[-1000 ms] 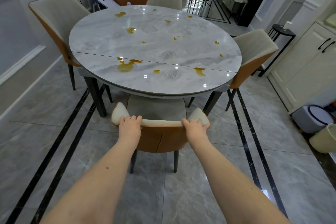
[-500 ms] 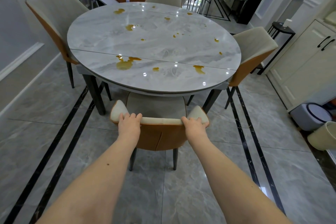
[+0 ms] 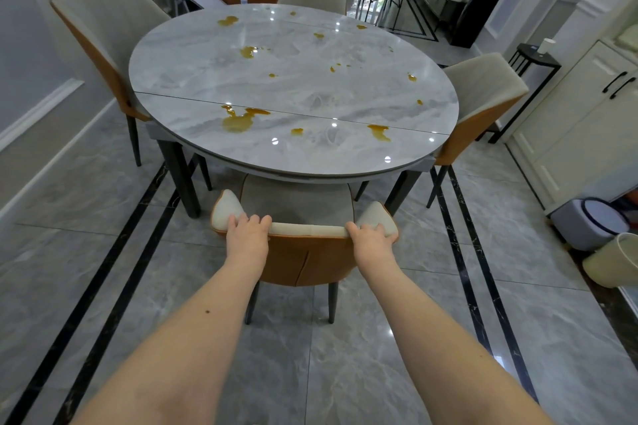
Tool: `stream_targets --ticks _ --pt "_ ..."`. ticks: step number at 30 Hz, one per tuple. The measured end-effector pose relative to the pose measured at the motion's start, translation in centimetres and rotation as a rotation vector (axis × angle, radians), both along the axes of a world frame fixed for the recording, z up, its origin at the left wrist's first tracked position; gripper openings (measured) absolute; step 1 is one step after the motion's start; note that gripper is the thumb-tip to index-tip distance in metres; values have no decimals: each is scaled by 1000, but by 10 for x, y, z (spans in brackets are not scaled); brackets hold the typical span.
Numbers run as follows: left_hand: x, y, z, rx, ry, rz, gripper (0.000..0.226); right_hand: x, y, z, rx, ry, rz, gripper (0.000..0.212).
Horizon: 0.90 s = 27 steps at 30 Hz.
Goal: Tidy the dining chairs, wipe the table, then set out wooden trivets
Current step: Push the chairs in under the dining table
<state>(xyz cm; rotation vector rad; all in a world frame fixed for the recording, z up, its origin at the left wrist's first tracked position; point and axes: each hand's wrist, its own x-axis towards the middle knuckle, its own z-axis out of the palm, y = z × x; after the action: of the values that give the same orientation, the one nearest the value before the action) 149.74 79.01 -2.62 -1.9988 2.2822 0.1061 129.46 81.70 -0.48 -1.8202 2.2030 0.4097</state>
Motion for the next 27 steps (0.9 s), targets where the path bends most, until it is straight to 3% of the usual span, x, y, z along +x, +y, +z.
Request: stream_targets --ticks 10,14,17,20,27 --pt "-4 -10 8 193 -33 15 43 -8 2 7 38 -51 29 62" --pt "-22 -9 17 261 -31 -103 45 -23 5 8 -2 -153 75 44" --pt "-45 -9 23 252 81 -185 41 -42 11 11 -89 -283 32 43" --pt "-78 -14 33 261 224 -192 40 -70 15 22 -146 -303 2 46" --pt "-210 -47 49 293 205 -344 34 -186 12 42 -156 -308 -84 50"
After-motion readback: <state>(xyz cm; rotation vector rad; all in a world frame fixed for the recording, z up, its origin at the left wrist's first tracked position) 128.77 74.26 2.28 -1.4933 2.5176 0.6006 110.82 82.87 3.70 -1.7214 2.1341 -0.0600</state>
